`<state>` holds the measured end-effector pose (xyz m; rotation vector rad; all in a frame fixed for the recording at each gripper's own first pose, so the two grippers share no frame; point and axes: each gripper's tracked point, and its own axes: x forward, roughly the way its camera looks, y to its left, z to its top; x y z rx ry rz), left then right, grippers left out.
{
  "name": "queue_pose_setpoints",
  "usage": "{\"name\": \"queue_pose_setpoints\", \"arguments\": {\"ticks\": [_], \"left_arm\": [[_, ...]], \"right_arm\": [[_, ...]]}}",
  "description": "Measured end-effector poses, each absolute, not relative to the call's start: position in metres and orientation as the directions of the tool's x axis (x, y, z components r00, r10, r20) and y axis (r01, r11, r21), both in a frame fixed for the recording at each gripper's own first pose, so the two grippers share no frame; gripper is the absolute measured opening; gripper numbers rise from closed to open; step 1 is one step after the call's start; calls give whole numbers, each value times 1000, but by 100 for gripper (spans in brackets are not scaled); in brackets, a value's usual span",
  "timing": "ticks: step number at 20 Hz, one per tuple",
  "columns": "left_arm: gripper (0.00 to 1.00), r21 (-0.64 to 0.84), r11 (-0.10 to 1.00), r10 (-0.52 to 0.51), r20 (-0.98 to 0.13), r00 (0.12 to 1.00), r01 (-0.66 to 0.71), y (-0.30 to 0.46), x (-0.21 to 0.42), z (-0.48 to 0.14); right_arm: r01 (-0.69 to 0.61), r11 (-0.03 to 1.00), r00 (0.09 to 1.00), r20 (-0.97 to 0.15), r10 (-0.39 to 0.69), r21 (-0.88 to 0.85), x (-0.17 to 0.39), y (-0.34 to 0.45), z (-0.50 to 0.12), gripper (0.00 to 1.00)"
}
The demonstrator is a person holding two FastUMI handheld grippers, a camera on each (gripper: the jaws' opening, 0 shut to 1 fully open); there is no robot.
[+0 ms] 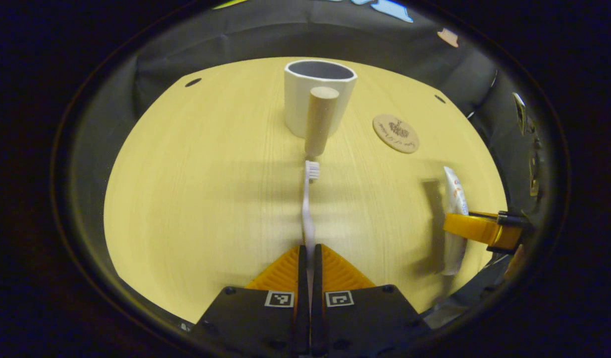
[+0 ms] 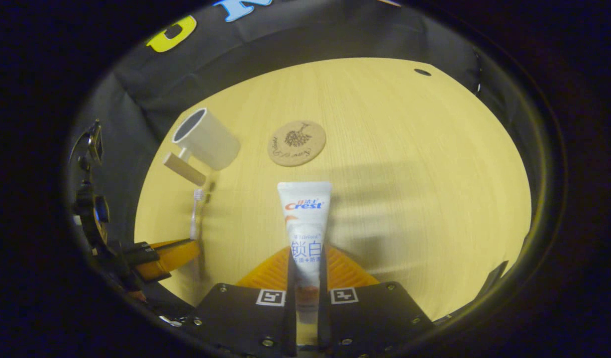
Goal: Put the toothbrush and toothpaste on the desktop into the cup, then pick up the cup and place it on the coaster on the desktop.
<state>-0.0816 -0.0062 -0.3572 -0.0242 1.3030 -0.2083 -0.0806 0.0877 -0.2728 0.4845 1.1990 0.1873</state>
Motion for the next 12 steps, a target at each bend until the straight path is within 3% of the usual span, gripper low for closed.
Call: {"name": "queue_pose_setpoints", "arguments": {"ticks": [1, 12], "left_arm": [[9, -148, 981, -177, -945, 275, 122, -7, -80, -350], [8, -206, 978, -192, -802, 565, 40, 22, -48, -245]], "right_arm": [[102, 880, 381, -836, 396, 463, -78, 87, -268, 18], [-52, 878, 579, -702, 414, 475, -43, 93, -187, 18]]}}
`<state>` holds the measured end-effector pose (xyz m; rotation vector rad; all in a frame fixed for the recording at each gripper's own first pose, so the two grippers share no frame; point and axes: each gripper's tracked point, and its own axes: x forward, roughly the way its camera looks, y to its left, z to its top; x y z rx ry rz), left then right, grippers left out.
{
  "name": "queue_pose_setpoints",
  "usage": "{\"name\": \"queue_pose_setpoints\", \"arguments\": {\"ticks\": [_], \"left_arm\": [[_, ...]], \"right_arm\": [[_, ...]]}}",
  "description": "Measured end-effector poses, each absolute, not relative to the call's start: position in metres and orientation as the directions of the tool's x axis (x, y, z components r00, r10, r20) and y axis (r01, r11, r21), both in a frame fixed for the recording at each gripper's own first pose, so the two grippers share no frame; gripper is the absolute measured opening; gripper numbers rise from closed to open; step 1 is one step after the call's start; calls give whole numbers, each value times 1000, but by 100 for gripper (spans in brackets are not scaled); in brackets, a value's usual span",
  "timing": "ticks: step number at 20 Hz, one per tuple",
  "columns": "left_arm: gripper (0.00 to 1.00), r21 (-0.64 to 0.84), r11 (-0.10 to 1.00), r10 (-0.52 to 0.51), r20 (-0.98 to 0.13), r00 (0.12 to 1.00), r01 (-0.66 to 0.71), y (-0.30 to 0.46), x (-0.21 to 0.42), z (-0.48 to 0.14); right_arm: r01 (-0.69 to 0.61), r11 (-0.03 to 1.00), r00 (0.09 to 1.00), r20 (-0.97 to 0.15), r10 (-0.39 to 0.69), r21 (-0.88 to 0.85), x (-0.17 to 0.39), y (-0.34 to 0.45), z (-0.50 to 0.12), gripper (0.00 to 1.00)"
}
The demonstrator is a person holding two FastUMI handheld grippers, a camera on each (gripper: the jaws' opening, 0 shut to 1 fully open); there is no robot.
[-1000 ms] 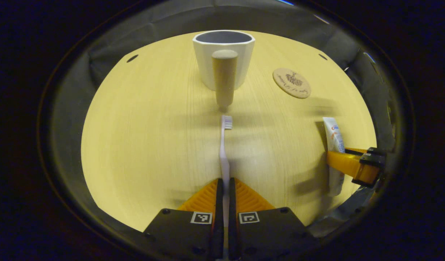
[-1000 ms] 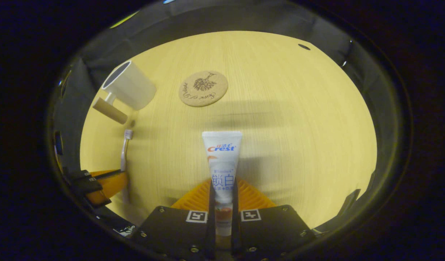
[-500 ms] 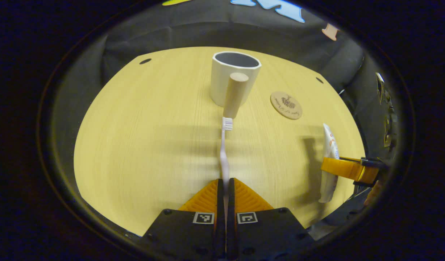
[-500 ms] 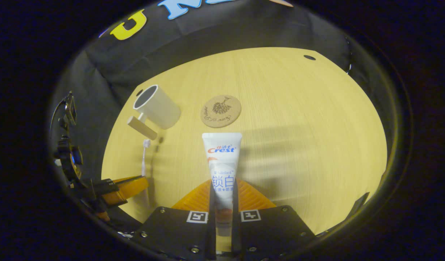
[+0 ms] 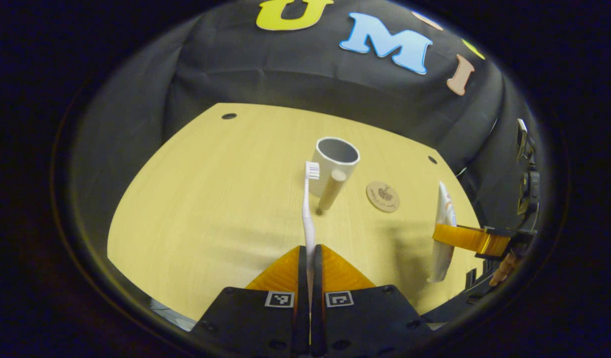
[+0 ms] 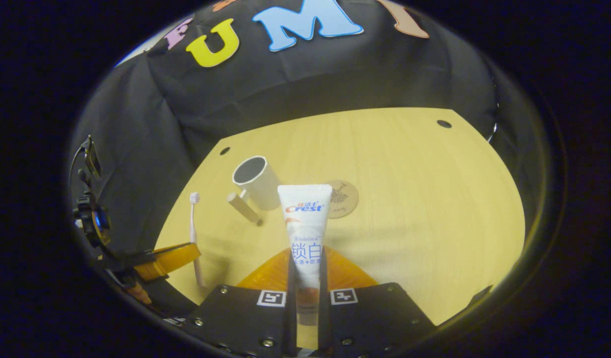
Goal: Put the toothbrush and toothpaste on the desktop into the cup, then pick up the cup and place it on the coaster on the desktop.
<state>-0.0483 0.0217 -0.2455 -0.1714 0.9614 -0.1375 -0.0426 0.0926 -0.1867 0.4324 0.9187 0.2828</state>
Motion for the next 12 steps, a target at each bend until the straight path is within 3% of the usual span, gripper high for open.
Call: {"name": "queue_pose_setpoints", "arguments": {"ticks": [6, 12], "left_arm": [[9, -274, 959, -236, -636, 735, 72, 28, 11, -179], [8, -372, 918, -307, -451, 838, 136, 26, 72, -110]], "right_arm": [[-117, 875, 679, -605, 416, 470, -19, 102, -137, 18], [-158, 881, 764, -510, 396, 447, 3, 101, -95, 18]]}}
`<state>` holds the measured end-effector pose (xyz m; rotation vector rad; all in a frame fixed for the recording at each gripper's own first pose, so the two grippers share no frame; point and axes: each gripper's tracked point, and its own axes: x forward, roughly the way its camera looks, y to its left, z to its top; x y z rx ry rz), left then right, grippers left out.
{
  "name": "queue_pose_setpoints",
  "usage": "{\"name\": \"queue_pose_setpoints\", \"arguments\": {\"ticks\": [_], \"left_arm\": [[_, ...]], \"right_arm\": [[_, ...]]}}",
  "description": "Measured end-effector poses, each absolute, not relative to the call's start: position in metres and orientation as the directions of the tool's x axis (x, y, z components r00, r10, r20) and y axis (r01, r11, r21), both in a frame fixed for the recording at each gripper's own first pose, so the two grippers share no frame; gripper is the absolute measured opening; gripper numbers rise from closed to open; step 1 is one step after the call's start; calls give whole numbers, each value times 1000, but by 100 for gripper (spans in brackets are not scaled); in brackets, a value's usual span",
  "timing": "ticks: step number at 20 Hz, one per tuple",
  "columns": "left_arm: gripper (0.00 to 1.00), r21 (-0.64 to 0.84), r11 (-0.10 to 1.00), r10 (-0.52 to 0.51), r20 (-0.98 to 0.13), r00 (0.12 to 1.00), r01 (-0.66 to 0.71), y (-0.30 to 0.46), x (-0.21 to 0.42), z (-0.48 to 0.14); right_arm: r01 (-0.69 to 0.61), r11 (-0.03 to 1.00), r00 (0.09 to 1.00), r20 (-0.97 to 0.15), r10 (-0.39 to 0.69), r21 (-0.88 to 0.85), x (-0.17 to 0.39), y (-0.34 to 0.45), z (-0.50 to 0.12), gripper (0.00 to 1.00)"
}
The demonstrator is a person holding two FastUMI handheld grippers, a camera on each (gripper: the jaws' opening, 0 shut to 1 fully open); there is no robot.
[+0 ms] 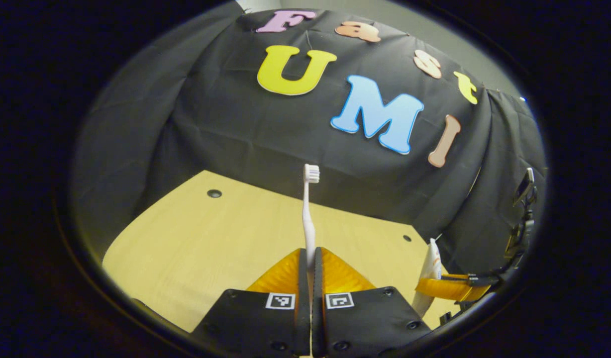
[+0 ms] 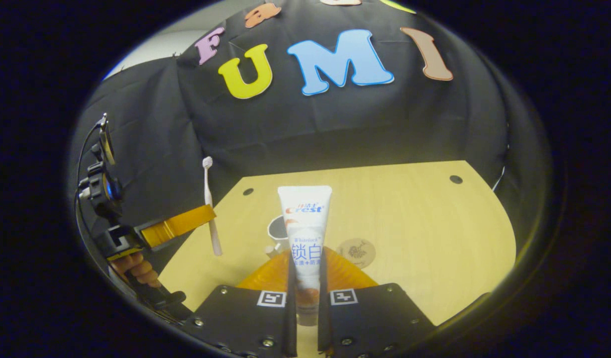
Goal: Put the toothbrush and toothpaste on the desktop into the cup, then pick up the cup and place it on the coaster on the desktop.
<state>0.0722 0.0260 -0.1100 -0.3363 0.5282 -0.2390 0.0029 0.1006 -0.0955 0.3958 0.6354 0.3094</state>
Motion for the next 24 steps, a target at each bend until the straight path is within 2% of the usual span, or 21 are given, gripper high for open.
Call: {"name": "queue_pose_setpoints", "arguments": {"ticks": [5, 11, 17, 23, 24], "left_arm": [[8, -440, 874, -376, -345, 860, 206, -9, 133, -122], [8, -448, 852, -442, -338, 831, 271, -46, 174, -163], [8, -411, 860, -470, -412, 780, 302, -65, 179, -231], [8, -377, 877, -459, -473, 752, 298, -70, 172, -270], [14, -380, 878, -456, -485, 746, 290, -70, 171, -275]], "right_arm": [[-139, 889, 794, -488, 364, 437, 8, 95, -93, 18], [-92, 892, 787, -517, 338, 442, 32, 90, -108, 18], [-56, 893, 773, -547, 321, 446, 40, 89, -120, 18], [-61, 887, 767, -547, 334, 457, 49, 95, -126, 18], [-63, 885, 767, -544, 339, 462, 53, 97, -125, 17]]}}
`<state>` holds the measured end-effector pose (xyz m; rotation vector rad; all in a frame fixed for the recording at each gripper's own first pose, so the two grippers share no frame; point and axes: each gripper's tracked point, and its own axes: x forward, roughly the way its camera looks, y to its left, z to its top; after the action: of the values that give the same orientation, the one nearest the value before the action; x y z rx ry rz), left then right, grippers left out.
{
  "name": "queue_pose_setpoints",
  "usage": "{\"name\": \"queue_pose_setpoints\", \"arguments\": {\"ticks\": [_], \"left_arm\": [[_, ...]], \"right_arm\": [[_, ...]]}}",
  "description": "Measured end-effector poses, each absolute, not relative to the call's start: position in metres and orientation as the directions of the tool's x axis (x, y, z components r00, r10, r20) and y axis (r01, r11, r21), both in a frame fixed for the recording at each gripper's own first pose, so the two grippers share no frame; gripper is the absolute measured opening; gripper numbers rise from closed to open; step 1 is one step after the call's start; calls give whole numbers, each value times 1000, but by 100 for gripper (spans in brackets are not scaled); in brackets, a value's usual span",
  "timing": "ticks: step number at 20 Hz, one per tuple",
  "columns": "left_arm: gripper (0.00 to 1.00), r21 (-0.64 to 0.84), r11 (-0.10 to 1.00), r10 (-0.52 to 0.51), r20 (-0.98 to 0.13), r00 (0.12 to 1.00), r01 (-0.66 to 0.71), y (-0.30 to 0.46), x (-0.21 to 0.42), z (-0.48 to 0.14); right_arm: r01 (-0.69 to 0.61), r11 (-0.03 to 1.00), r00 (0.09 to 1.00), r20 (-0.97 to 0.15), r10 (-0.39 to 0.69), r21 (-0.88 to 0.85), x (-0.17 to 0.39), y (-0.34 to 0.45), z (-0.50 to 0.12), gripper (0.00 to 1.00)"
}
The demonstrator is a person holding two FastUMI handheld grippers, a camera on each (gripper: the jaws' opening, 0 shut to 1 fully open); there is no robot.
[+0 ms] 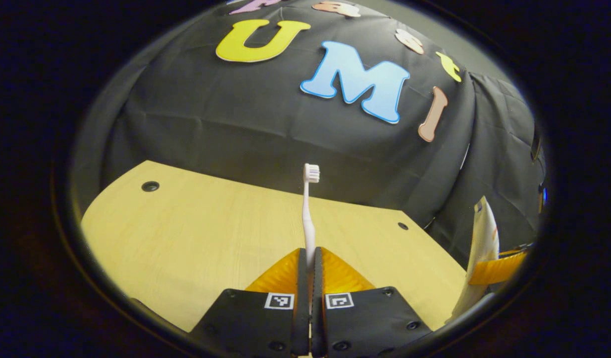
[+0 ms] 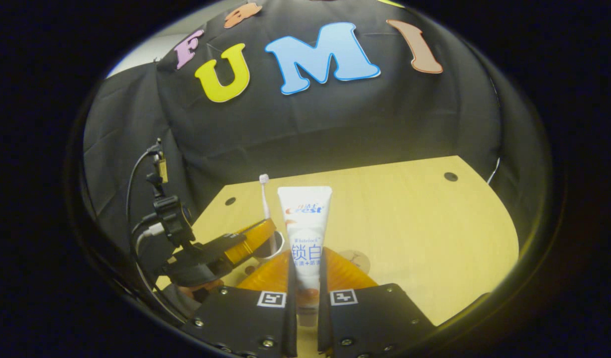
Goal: Put the toothbrush and toothpaste on the desktop into the cup, then pick up the cup and place it on the coaster on the desktop.
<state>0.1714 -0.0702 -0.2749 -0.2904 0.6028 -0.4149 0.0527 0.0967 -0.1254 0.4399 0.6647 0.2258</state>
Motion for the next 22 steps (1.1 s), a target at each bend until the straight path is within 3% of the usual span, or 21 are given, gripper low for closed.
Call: {"name": "queue_pose_setpoints", "arguments": {"ticks": [4, 9, 10, 11, 12, 15, 16, 22], "left_arm": [[13, -404, 878, -447, -498, 743, 257, -65, 169, -276], [25, -418, 868, -467, -505, 726, 267, -56, 155, -272], [29, -423, 864, -474, -503, 723, 273, -56, 153, -269], [40, -424, 863, -476, -502, 722, 274, -55, 151, -266], [40, -424, 864, -474, -501, 724, 272, -52, 151, -264], [87, -439, 861, -469, -492, 734, 256, -45, 147, -254], [93, -438, 863, -464, -493, 736, 251, -41, 146, -251], [95, -442, 872, -441, -522, 730, 211, -5, 128, -246]], "right_arm": [[-92, 878, 765, -531, 365, 470, 69, 109, -126, 18], [-138, 868, 769, -501, 398, 478, 90, 126, -121, 17], [-146, 864, 770, -494, 405, 481, 95, 130, -120, 17], [-154, 862, 772, -485, 410, 483, 99, 134, -118, 17], [-160, 860, 775, -477, 414, 485, 103, 137, -117, 17], [-180, 853, 783, -454, 426, 490, 120, 148, -114, 17], [-189, 852, 785, -446, 430, 488, 125, 153, -114, 17], [-245, 846, 814, -373, 445, 474, 157, 176, -105, 17]]}}
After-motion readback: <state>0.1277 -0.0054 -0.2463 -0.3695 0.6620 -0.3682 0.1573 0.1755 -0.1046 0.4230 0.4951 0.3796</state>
